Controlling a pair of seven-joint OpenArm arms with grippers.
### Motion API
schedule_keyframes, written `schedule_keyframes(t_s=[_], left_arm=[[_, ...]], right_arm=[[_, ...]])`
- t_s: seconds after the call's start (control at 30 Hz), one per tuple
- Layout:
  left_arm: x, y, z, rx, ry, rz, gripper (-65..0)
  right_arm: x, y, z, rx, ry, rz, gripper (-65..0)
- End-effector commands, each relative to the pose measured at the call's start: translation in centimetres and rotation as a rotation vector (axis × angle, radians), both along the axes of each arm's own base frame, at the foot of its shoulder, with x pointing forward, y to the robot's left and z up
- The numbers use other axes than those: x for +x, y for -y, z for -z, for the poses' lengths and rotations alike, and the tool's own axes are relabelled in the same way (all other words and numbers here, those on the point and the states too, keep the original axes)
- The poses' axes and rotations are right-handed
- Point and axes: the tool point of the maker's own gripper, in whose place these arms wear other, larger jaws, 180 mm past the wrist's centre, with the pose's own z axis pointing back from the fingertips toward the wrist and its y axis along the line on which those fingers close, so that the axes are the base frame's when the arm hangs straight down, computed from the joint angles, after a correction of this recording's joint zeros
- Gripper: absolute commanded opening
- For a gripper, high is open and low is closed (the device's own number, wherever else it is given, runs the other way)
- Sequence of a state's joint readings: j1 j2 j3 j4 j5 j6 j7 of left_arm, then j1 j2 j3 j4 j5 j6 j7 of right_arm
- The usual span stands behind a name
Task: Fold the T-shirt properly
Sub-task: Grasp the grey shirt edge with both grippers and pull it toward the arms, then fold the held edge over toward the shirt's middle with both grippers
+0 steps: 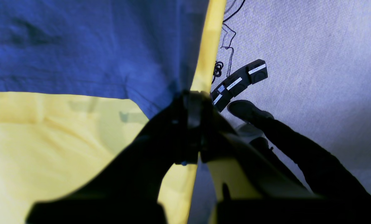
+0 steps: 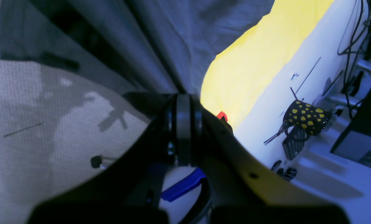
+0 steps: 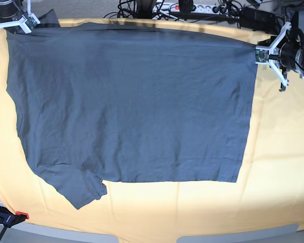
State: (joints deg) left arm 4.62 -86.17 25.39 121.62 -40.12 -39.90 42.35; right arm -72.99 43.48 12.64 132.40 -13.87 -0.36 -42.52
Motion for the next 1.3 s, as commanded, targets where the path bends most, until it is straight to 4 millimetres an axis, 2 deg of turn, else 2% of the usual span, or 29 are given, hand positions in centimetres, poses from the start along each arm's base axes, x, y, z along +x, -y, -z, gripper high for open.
schedule_keyframes(t_s=[0.0,0.13,0.27,0.33,0.43,0.5,0.6,0.77,0.93,1.1,1.27], left_arm=[[0.6,-1.1,-0.6,0.050,0.023,0.012,-65.0],[0.7,-1.2,-0.6,0.053,0.029,0.014,-65.0],[1.5,-1.2,-0.7,0.060,0.066,0.026,-65.0],[2.8,-1.0,-0.8,0.063,0.124,0.043,-65.0],[4.8,0.6,-1.3,0.001,0.213,0.066,-65.0],[6.8,1.5,-1.5,-0.028,0.319,0.055,-65.0],[9.7,2.8,-1.9,-0.075,0.461,0.038,-65.0],[11.7,4.3,-0.6,-0.170,0.514,-0.010,-65.0],[14.3,3.8,0.3,-0.169,0.576,-0.055,-65.0],[17.1,3.0,-1.1,-0.167,0.668,-0.125,-65.0],[17.8,3.3,-2.0,-0.188,0.696,-0.124,-65.0]], right_arm=[[0.9,0.4,-1.1,-0.039,0.048,-0.009,-65.0],[2.7,-0.6,-2.2,-0.022,0.142,-0.072,-65.0],[5.5,-1.7,-2.7,0.045,0.217,-0.086,-65.0],[7.1,-2.5,-2.8,0.098,0.238,-0.094,-65.0],[9.2,-4.0,-3.2,0.192,0.273,-0.125,-65.0],[10.4,-4.5,-3.5,0.230,0.299,-0.137,-65.0],[12.2,-4.1,-3.6,0.267,0.341,-0.121,-65.0],[14.6,-1.9,-1.9,0.316,0.339,-0.069,-65.0],[16.7,-0.4,-0.8,0.374,0.317,-0.031,-65.0],[18.3,0.5,-0.3,0.423,0.305,-0.008,-65.0],[19.0,0.6,-0.1,0.476,0.305,0.013,-65.0]])
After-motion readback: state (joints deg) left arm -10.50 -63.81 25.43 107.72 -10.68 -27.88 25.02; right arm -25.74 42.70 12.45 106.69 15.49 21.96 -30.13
